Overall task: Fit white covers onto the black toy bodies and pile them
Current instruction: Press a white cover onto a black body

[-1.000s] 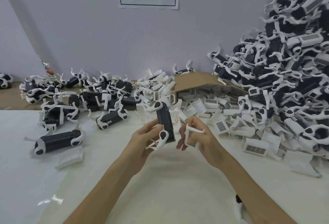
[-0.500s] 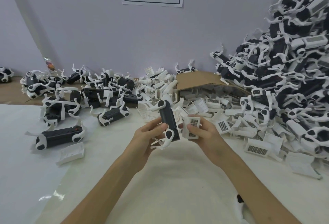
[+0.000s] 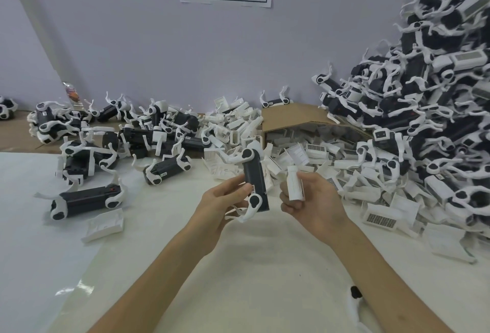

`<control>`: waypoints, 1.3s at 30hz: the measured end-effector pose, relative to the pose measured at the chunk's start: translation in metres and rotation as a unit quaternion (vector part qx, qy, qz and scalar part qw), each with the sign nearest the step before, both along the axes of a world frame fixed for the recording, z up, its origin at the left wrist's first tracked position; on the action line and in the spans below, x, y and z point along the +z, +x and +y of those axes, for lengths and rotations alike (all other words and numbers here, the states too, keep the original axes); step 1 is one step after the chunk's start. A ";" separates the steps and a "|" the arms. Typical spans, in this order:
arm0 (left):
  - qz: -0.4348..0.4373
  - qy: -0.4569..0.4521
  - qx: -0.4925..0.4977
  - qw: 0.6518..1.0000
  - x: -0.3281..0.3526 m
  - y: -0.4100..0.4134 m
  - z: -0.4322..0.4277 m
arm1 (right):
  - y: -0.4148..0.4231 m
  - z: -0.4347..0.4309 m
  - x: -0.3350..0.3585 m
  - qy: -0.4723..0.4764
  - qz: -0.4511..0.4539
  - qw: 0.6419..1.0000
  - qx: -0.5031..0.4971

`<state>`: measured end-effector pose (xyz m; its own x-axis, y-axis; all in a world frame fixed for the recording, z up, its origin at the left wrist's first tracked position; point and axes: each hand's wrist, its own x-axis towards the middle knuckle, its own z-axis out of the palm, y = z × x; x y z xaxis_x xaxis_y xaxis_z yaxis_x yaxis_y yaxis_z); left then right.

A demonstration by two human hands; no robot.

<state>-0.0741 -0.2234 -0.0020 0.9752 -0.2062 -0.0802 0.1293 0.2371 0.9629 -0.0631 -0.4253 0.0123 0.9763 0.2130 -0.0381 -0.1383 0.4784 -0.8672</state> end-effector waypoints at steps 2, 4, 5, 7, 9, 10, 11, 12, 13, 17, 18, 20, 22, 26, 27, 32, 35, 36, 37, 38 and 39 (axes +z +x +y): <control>-0.010 0.002 -0.009 1.000 0.001 -0.001 0.000 | 0.000 -0.001 -0.003 -0.006 -0.026 1.000 0.013; -0.010 0.003 -0.007 1.000 0.002 -0.002 0.000 | 0.001 -0.001 -0.006 -0.038 -0.061 0.997 0.013; -0.008 0.003 -0.005 1.000 0.002 -0.002 0.000 | 0.002 -0.001 -0.007 -0.060 -0.072 0.996 0.003; -0.006 -0.001 -0.013 1.000 0.000 -0.001 0.000 | 0.004 0.000 -0.009 -0.094 -0.079 0.992 -0.018; 0.004 -0.013 -0.030 0.999 -0.002 -0.002 0.000 | 0.004 0.002 -0.011 -0.102 -0.083 0.991 -0.014; 0.011 -0.020 -0.039 0.999 -0.003 -0.002 0.000 | 0.004 0.003 -0.013 -0.111 -0.087 0.990 -0.012; 0.017 -0.028 -0.046 0.998 -0.003 -0.002 -0.001 | 0.004 0.004 -0.013 -0.134 -0.090 0.987 -0.016; 0.021 -0.035 -0.049 0.998 -0.003 -0.002 -0.001 | 0.003 0.005 -0.013 -0.161 -0.097 0.982 -0.025; 0.022 -0.039 -0.049 0.998 -0.003 -0.002 -0.001 | 0.003 0.006 -0.013 -0.181 -0.102 0.978 -0.034; 0.011 -0.047 -0.038 0.998 -0.003 0.000 0.001 | 0.005 0.003 -0.012 -0.227 -0.131 0.962 -0.075; 0.008 -0.050 -0.039 0.998 -0.003 0.000 0.001 | 0.005 0.002 -0.013 -0.253 -0.150 0.951 -0.089; 0.002 -0.056 -0.044 0.997 -0.003 0.000 0.001 | 0.004 0.004 -0.015 -0.298 -0.189 0.929 -0.115; 0.000 -0.061 -0.045 0.997 -0.003 0.000 0.001 | 0.004 0.007 -0.016 -0.299 -0.210 0.923 -0.119; 0.001 -0.052 -0.045 0.998 -0.005 0.001 0.001 | 0.005 0.006 -0.018 -0.265 -0.238 0.928 -0.106; 0.001 -0.052 -0.041 0.998 -0.006 0.002 0.001 | 0.005 0.005 -0.019 -0.257 -0.238 0.932 -0.090; 0.012 -0.043 -0.005 0.999 -0.012 0.008 0.002 | 0.002 0.005 -0.018 -0.231 -0.223 0.947 0.001; 0.017 -0.044 -0.005 0.999 -0.014 0.009 0.002 | 0.001 0.004 -0.017 -0.216 -0.211 0.953 0.020; 0.016 -0.041 -0.004 0.999 -0.014 0.009 0.002 | 0.001 0.004 -0.016 -0.210 -0.206 0.955 0.026; 0.015 -0.040 -0.003 0.999 -0.014 0.009 0.002 | 0.001 0.003 -0.015 -0.202 -0.200 0.958 0.034; 0.014 -0.040 -0.001 0.999 -0.015 0.010 0.002 | 0.001 0.003 -0.015 -0.195 -0.193 0.961 0.045; 0.015 -0.043 -0.001 0.999 -0.015 0.010 0.002 | 0.001 0.002 -0.013 -0.192 -0.191 0.961 0.058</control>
<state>-0.0640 -0.2214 -0.0170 0.9723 -0.2153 -0.0912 0.1582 0.3185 0.9346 -0.0626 -0.4230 -0.0011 0.9057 0.3622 0.2203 0.1917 0.1137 -0.9748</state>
